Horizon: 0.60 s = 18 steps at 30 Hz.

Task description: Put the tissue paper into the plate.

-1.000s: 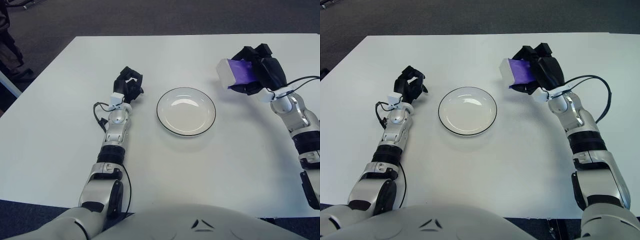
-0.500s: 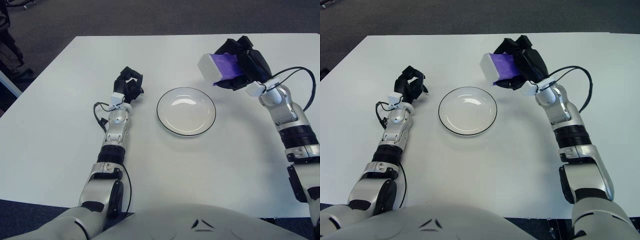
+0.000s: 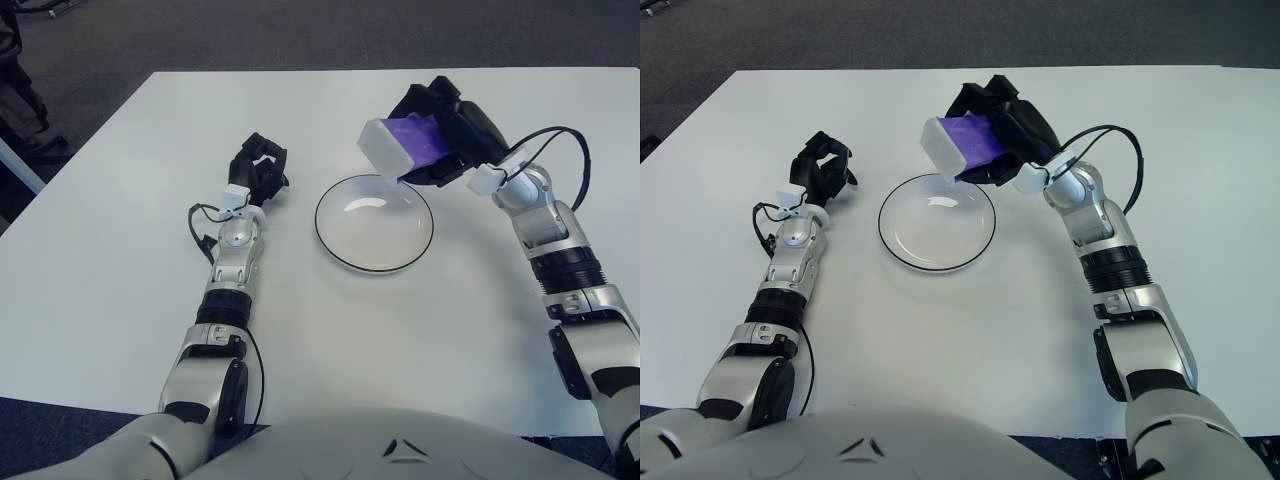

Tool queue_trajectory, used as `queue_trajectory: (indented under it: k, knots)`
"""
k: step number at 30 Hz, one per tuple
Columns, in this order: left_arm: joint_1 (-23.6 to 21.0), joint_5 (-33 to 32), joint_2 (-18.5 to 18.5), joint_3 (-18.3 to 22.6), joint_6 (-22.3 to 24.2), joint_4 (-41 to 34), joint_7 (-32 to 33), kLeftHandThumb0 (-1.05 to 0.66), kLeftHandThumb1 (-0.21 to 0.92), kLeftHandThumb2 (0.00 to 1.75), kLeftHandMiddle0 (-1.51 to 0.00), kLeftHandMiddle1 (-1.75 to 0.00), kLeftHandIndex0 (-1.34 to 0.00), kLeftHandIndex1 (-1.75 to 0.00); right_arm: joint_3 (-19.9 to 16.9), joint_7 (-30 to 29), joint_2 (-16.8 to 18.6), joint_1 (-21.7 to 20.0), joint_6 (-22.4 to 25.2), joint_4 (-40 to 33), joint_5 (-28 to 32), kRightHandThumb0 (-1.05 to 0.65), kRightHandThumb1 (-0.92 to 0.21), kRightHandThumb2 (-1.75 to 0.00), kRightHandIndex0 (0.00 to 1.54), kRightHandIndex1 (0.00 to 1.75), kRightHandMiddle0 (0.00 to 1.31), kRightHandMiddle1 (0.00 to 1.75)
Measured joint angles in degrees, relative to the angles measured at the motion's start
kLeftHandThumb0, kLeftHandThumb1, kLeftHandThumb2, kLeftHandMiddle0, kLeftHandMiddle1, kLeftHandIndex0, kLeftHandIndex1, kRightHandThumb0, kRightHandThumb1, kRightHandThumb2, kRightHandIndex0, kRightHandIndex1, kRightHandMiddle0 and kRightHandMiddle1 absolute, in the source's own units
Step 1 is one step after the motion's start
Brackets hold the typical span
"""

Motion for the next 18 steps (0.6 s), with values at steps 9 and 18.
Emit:
queue_trajectory:
  k: [9,18]
  knots:
    - [0.01,0.05,-0.11,-0.14,0.0,-0.28,0.01,-0.34,0.92,0.34,-0.89,-1.75,-0.63,-1.75,2.06,5.72,0.47,-0.23,-0.62,-0.18,0.68,0.0,-0.3,-1.3,0.59,1.75,0.51,1.62]
    - [0.01,0.08,-0.21,-0.37,0.0,-0.45,0.01,-0.34,0.92,0.34,-0.89,-1.75,-0.63,-1.75,4.09,10.13,1.07,-0.55,-5.55,1.75,2.23,0.0,-0.33,-1.29,0.55,1.74,0.44,1.7]
